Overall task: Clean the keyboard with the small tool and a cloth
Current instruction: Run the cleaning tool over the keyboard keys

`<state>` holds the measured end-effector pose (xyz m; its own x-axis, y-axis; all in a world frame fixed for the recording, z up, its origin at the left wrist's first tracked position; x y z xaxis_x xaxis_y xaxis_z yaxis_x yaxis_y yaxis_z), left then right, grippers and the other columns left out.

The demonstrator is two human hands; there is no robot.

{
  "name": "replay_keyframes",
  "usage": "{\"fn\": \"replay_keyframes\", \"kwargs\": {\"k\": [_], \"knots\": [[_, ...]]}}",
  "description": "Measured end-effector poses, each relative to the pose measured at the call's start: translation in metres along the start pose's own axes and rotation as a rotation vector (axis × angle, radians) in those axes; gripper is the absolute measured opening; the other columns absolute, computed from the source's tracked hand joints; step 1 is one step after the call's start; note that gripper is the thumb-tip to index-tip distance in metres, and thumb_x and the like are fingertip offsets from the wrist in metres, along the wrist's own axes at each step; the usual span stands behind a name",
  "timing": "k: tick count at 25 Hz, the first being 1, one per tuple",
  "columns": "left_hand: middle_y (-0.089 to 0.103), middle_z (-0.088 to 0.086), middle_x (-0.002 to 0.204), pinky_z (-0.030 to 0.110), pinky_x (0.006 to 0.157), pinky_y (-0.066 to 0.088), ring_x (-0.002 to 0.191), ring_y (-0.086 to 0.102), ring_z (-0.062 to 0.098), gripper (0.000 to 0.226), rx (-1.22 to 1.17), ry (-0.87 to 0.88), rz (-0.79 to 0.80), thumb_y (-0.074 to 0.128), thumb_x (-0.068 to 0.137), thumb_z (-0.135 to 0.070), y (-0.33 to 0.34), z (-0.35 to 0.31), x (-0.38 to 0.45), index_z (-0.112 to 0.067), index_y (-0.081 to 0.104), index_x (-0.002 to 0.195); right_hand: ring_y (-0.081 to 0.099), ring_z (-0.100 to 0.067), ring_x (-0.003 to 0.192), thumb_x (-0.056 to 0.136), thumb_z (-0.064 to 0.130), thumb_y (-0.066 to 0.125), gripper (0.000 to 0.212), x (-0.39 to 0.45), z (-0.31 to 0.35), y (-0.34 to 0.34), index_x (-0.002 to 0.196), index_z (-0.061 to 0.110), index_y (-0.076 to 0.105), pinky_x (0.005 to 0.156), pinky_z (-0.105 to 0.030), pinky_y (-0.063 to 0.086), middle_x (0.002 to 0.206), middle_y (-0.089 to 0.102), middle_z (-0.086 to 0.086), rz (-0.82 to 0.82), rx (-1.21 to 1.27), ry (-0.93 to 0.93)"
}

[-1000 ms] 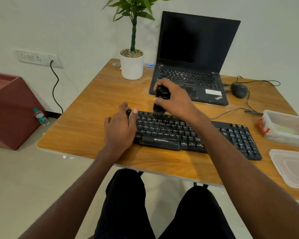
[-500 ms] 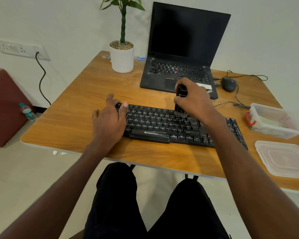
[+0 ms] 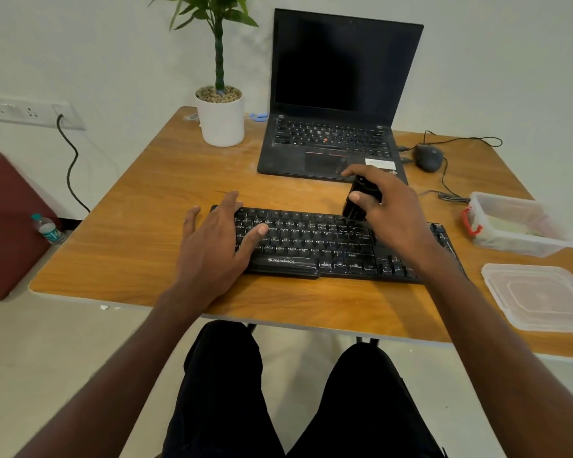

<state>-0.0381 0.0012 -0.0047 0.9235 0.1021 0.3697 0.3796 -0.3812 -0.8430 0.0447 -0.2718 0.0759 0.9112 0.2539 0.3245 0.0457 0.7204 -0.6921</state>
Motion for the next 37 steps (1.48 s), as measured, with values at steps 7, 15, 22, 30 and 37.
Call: {"fn": "replay_keyframes", "kwargs": {"k": [7,15,22,30,37], "knots": [[0.064,0.0,0.146,0.053,0.129,0.015,0.135,0.059,0.022,0.069,-0.021,-0.015,-0.01,0.033,0.108,-0.066,0.0,-0.001,0.0,-0.017,0.03,0.156,0.062,-0.003,0.103,0.103,0.015,0.059,0.041,-0.026,-0.014,-0.004,0.129,0.047,0.057,0.078,-0.022,0.059,0.122,0.059,0.005,-0.01,0.201,0.085],[0.063,0.001,0.147,0.053,0.128,0.019,0.136,0.058,0.021,0.066,-0.02,-0.016,-0.005,0.033,0.108,-0.065,0.0,-0.003,0.0,-0.017,0.036,0.153,0.062,-0.015,0.109,0.103,0.004,0.055,0.05,-0.025,-0.005,0.003,0.132,0.044,0.059,0.085,-0.033,0.062,0.123,0.057,-0.002,-0.007,0.23,0.037],[0.063,0.001,0.146,0.053,0.127,0.02,0.133,0.059,0.022,0.065,-0.009,-0.008,0.001,0.03,0.107,-0.066,0.001,-0.001,-0.001,-0.02,0.037,0.152,0.063,-0.016,0.108,0.101,0.019,0.063,0.037,-0.014,0.0,0.005,0.129,0.041,0.052,0.079,-0.027,0.061,0.121,0.056,0.0,-0.008,0.149,0.085],[0.062,0.0,0.146,0.054,0.127,0.022,0.132,0.06,0.022,0.063,-0.017,-0.004,0.009,0.03,0.107,-0.065,0.001,0.001,0.0,-0.02,0.037,0.151,0.06,0.0,0.091,0.1,0.019,0.066,0.042,-0.016,0.004,0.018,0.136,0.022,0.045,0.065,-0.008,0.054,0.119,0.056,0.005,-0.107,0.279,0.232],[0.063,-0.001,0.146,0.054,0.127,0.022,0.132,0.06,0.021,0.065,-0.012,-0.001,0.003,0.027,0.107,-0.067,0.002,0.002,0.001,-0.02,0.037,0.152,0.064,-0.001,0.089,0.101,0.02,0.064,0.037,0.004,0.014,0.028,0.133,0.02,0.047,0.068,-0.018,0.06,0.111,0.055,0.01,0.024,0.219,0.153]]}}
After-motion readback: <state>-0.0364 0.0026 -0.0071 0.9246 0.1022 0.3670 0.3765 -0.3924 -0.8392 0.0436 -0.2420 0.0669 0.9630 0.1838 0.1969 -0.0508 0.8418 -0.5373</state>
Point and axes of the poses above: each hand's wrist, its own x-axis towards the middle knuckle, its own y-axis out of the palm, z = x × y, the point moved 3 cm from there along x, towards the middle knuckle
